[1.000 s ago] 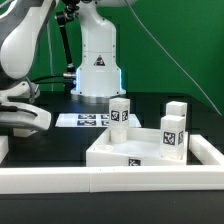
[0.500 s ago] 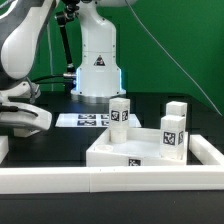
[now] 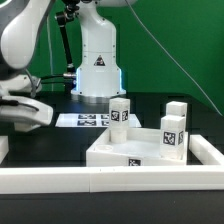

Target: Assemble square table

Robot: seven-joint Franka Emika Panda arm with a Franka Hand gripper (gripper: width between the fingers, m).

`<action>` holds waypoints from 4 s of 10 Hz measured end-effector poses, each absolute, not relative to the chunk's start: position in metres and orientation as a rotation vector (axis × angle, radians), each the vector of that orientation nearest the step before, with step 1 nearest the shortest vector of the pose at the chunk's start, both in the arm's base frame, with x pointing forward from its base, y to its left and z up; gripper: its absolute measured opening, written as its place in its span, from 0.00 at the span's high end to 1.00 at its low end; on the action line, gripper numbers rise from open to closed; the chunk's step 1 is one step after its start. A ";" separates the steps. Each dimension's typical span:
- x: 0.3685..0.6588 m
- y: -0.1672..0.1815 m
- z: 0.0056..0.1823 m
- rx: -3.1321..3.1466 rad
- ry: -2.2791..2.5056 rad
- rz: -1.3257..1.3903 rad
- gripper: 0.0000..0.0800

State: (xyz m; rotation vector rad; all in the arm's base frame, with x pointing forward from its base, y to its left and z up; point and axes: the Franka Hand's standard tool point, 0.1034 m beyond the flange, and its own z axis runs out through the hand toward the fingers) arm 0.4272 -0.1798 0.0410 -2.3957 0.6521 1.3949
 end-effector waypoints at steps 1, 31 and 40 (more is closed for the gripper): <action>0.440 -0.174 0.048 -2.426 0.675 1.387 0.64; 0.576 -0.054 0.113 -3.066 0.742 0.015 0.64; 0.590 -0.032 0.114 -3.085 0.653 -0.492 0.64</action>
Offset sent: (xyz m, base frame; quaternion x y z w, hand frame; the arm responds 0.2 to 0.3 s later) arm 0.0170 -0.0101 0.0068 0.0086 0.0088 0.0448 0.9989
